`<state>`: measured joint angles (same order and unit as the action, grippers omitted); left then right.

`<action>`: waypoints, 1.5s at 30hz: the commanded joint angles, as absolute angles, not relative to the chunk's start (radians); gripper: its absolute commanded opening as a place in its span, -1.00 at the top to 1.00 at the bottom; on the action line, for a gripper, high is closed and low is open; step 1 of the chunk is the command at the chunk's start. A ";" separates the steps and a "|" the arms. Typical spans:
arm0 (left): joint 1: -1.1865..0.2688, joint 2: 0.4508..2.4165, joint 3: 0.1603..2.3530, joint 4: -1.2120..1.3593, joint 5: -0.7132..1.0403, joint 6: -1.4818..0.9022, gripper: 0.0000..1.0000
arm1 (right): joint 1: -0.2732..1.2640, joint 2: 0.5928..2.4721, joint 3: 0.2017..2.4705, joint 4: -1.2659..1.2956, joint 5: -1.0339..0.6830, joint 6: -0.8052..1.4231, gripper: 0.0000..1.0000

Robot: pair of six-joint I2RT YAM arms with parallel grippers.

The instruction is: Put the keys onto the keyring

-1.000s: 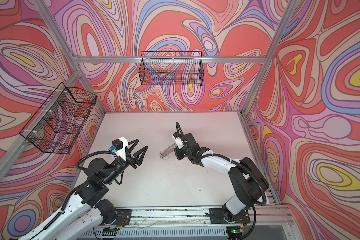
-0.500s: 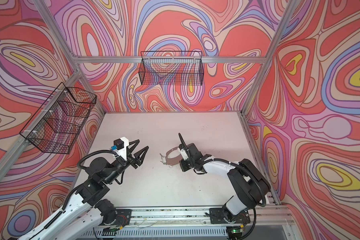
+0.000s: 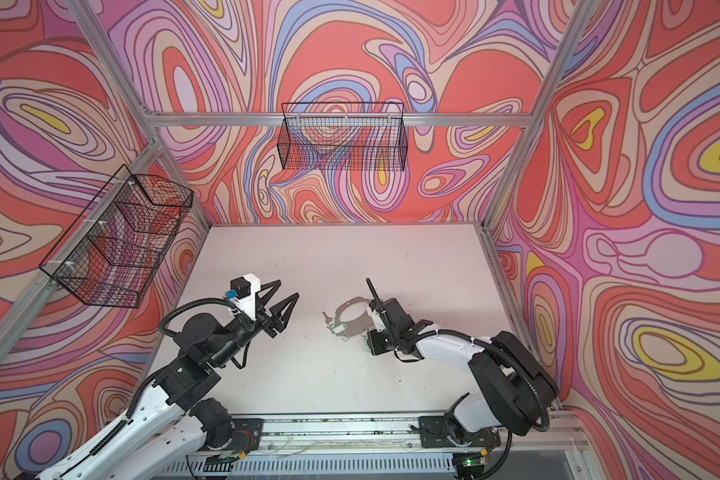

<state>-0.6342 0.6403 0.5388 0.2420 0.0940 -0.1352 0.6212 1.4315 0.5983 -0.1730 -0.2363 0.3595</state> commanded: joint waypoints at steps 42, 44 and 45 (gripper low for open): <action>-0.265 1.126 0.506 0.182 -0.545 -0.205 -0.95 | 0.528 1.207 0.305 0.698 0.930 -0.056 -0.96; -0.248 1.186 0.547 0.217 -0.541 -0.178 -0.95 | 0.481 1.293 0.314 0.745 0.933 -0.052 -0.97; -0.246 1.213 0.543 0.256 -0.539 -0.150 -0.95 | 0.457 1.323 0.319 0.754 0.924 -0.041 -0.96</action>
